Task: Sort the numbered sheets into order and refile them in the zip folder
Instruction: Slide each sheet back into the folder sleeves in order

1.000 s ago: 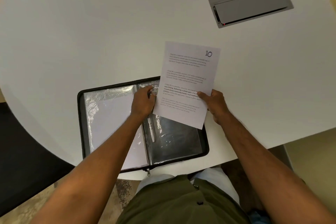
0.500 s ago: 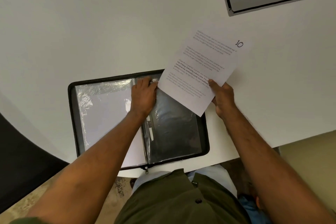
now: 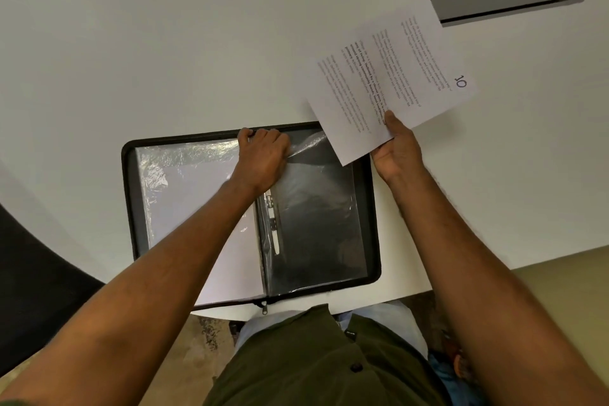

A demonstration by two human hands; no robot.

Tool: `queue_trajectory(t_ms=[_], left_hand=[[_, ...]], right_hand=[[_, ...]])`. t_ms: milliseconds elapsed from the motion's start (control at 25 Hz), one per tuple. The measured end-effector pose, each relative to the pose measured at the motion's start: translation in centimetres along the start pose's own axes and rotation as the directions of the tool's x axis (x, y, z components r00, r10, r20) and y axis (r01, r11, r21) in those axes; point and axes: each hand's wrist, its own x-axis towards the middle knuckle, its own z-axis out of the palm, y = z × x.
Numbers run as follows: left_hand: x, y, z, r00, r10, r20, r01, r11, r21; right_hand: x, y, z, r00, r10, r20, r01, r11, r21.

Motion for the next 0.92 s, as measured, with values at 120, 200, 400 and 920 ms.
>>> queue_trajectory(t_ms=[120, 200, 400, 920], left_hand=[[1.3, 0.0, -0.1, 0.992, -0.009, 0.127, 0.006, 1.0, 0.024], [2.1, 0.0, -0.4, 0.979, -0.023, 0.202, 0.017, 0.999, 0.031], [3.1, -0.2, -1.0, 0.972, -0.021, 0.234, 0.018, 1.0, 0.017], [1.5, 1.6, -0.5, 0.993, -0.109, -0.053, 0.1, 0.982, -0.16]], right_hand=[[0.4, 0.1, 0.9, 1.0, 0.008, 0.011, -0.008, 1.0, 0.022], [0.6, 0.2, 1.3, 1.0, 0.006, 0.017, -0.007, 0.999, 0.035], [1.5, -0.1, 1.9, 0.999, 0.011, 0.038, -0.013, 0.998, 0.061], [5.3, 0.3, 4.2, 1.0, 0.003, 0.026, -0.002, 1.0, -0.005]])
